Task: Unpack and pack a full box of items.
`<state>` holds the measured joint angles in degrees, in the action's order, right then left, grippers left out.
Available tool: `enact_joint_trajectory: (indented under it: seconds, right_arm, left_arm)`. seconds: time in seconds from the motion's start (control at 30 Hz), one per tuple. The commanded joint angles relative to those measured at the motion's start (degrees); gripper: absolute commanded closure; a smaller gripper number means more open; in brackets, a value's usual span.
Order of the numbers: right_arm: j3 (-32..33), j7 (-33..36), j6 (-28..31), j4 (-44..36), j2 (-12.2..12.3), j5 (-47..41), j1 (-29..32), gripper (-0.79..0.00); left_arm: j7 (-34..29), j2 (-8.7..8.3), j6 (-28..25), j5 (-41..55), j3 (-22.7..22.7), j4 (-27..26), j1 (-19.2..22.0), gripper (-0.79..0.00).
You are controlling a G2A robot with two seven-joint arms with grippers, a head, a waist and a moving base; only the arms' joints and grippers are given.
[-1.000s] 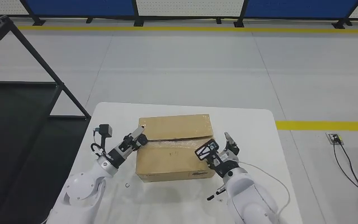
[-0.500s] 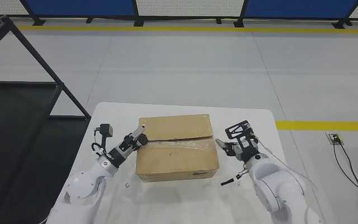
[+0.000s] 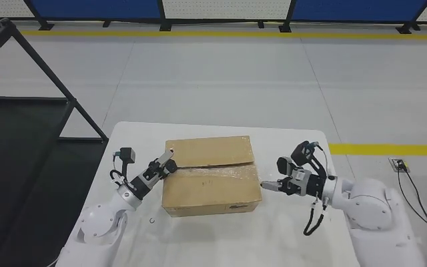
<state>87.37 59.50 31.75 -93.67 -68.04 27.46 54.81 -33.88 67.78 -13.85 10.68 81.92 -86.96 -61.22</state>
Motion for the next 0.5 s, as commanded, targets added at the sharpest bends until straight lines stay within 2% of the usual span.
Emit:
enact_joint_trajectory:
  seconds: [0.0, 0.13, 0.37, 0.47]
  right_arm:
    - [0.26, 2.09, -2.36, 3.16, 0.26, -3.30, -1.51, -0.785]
    - [-0.89, 10.25, -4.11, 9.82, 0.74, -11.09, -5.85, -0.785]
    - [-0.98, 9.94, -4.24, 9.72, 0.74, -11.00, -5.68, -0.785]
    - [-2.55, 9.11, -6.16, 8.69, 0.77, -11.75, -4.98, -0.785]
  left_arm:
    - [0.11, -0.03, 0.00, -0.12, -0.01, -0.20, -0.09, -0.785]
    - [0.93, -0.07, -0.49, -0.38, 0.14, -0.87, -0.53, -0.785]
    - [2.99, -0.19, -0.10, -0.63, 0.93, -2.01, -1.68, -0.785]
    - [3.06, -0.20, 0.34, -0.90, 0.70, -1.84, -1.73, -0.785]
